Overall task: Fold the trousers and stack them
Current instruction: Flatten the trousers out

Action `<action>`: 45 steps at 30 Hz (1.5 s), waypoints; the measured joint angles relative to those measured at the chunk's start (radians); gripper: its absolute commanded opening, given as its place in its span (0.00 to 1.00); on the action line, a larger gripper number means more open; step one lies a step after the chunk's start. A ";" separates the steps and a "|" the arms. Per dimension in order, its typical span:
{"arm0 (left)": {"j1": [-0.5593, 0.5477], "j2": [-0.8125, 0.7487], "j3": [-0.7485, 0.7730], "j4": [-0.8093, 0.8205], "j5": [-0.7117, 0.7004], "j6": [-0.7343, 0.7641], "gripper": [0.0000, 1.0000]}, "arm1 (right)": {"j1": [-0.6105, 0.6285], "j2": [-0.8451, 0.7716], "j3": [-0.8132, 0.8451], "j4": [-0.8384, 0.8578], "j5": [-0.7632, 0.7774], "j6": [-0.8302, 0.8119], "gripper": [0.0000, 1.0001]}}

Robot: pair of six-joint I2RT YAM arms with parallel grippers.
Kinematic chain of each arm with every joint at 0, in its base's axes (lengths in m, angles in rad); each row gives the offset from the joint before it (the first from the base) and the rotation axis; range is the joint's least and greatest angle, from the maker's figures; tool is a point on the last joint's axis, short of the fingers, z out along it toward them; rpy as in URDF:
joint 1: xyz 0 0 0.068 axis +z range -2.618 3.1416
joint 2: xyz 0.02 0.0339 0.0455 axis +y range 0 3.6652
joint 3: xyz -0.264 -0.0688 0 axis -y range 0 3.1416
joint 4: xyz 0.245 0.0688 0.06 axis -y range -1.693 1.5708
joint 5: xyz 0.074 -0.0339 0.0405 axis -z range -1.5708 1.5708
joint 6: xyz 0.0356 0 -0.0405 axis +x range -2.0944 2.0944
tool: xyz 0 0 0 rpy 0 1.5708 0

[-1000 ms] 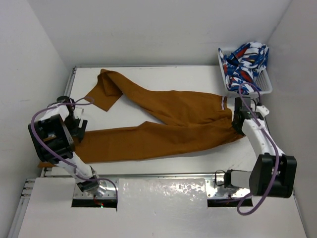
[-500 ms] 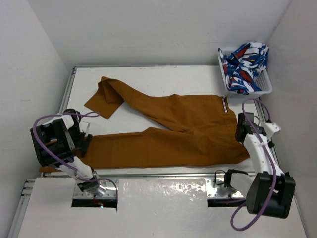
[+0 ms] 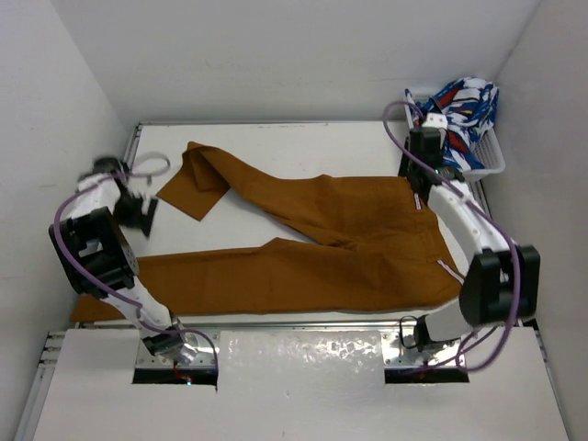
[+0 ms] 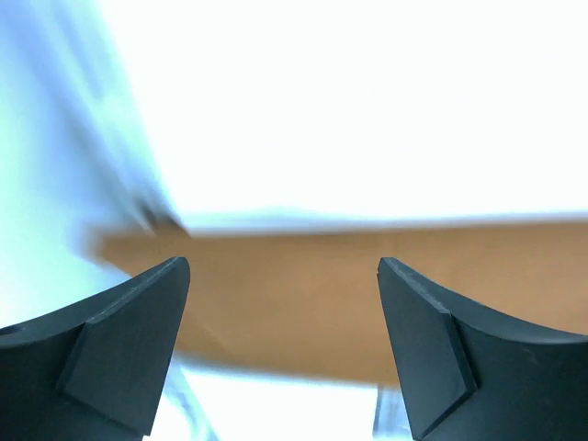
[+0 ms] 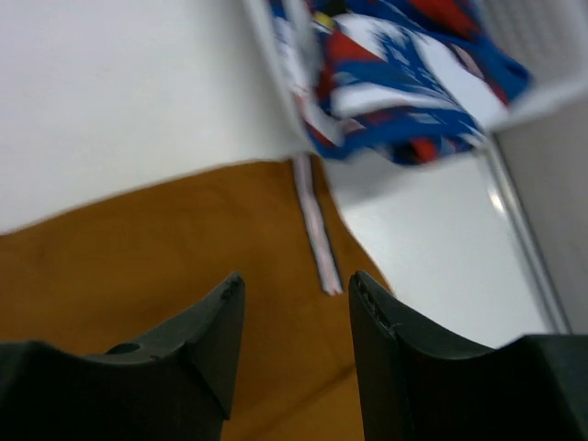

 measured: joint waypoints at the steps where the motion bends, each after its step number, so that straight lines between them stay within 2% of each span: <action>1: 0.000 0.018 0.112 0.003 0.056 -0.019 0.82 | 0.005 0.051 0.049 0.000 -0.024 -0.001 0.46; 5: -0.012 0.143 0.513 0.053 0.216 -0.107 0.80 | 0.024 0.224 0.187 0.001 -0.075 -0.002 0.46; 9: -0.035 0.320 0.708 0.094 0.274 -0.175 0.81 | 0.038 0.352 0.253 -0.029 -0.106 0.009 0.47; 15: -0.090 0.629 0.790 0.059 0.315 -0.225 0.83 | 0.044 0.492 0.322 -0.063 -0.163 0.041 0.47; 18: -0.115 0.643 0.837 0.049 0.321 -0.244 0.83 | 0.044 0.512 0.329 -0.078 -0.174 0.050 0.47; 25: -0.138 0.661 0.834 0.032 0.299 -0.261 0.79 | 0.044 0.584 0.375 -0.133 -0.177 0.074 0.50; 29: -0.138 0.606 0.738 0.038 0.269 -0.254 0.77 | 0.044 0.588 0.374 -0.151 -0.172 0.088 0.50; 31: -0.138 0.567 0.673 0.026 0.240 -0.248 0.59 | 0.044 0.588 0.374 -0.148 -0.170 0.092 0.49; 32: -0.138 0.557 0.652 0.021 0.226 -0.245 0.38 | 0.044 0.588 0.374 -0.145 -0.169 0.095 0.49; 33: -0.138 0.554 0.644 0.017 0.221 -0.253 0.24 | 0.044 0.588 0.373 -0.139 -0.168 0.097 0.49; 34: -0.138 0.554 0.644 0.011 0.225 -0.250 0.03 | 0.044 0.588 0.372 -0.132 -0.167 0.100 0.49; 35: -0.138 0.555 0.645 0.003 0.236 -0.259 0.00 | 0.044 0.588 0.372 -0.129 -0.168 0.102 0.49; 41: -0.113 0.562 0.672 -0.031 0.293 -0.262 0.00 | 0.044 0.593 0.385 -0.149 -0.167 0.120 0.47; 45: -0.063 0.573 0.752 -0.058 0.267 -0.261 0.00 | 0.040 0.612 0.402 -0.175 -0.151 0.143 0.45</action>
